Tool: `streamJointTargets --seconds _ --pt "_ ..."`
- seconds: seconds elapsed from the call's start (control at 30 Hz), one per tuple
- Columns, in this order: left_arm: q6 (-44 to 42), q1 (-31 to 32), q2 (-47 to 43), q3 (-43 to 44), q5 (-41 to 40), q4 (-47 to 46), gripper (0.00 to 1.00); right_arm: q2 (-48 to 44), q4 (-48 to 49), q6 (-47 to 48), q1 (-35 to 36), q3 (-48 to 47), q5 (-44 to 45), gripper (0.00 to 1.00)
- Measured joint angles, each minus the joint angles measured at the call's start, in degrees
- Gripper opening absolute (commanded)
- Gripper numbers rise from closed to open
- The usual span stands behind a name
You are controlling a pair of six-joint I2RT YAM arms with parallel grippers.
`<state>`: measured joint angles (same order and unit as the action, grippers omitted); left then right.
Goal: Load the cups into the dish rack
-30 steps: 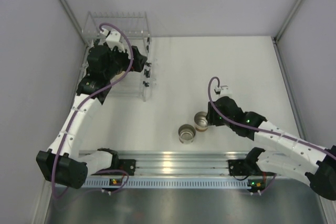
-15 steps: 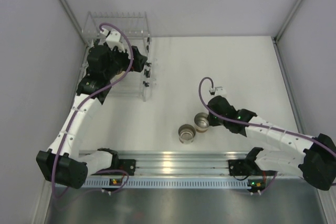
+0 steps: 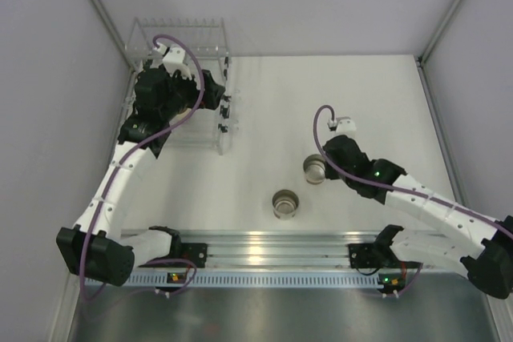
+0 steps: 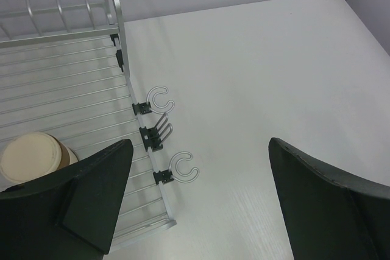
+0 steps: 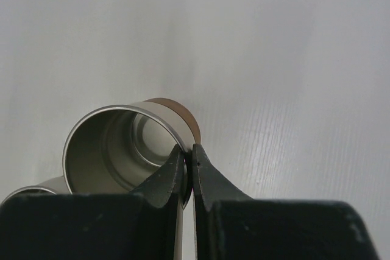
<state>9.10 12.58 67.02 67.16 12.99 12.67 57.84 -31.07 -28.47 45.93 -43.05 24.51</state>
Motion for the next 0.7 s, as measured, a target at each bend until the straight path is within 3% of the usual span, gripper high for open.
streamJointTargets --seconds 0.47,0.7 --pt "2.38 -0.11 0.35 -0.44 2.93 -1.29 0.98 4.37 13.22 3.19 -13.42 -0.04 -15.85 0.0" --pt "6.01 0.07 1.51 -2.91 7.54 -5.05 0.98 9.64 34.86 -2.95 -21.09 0.39 -31.36 0.0"
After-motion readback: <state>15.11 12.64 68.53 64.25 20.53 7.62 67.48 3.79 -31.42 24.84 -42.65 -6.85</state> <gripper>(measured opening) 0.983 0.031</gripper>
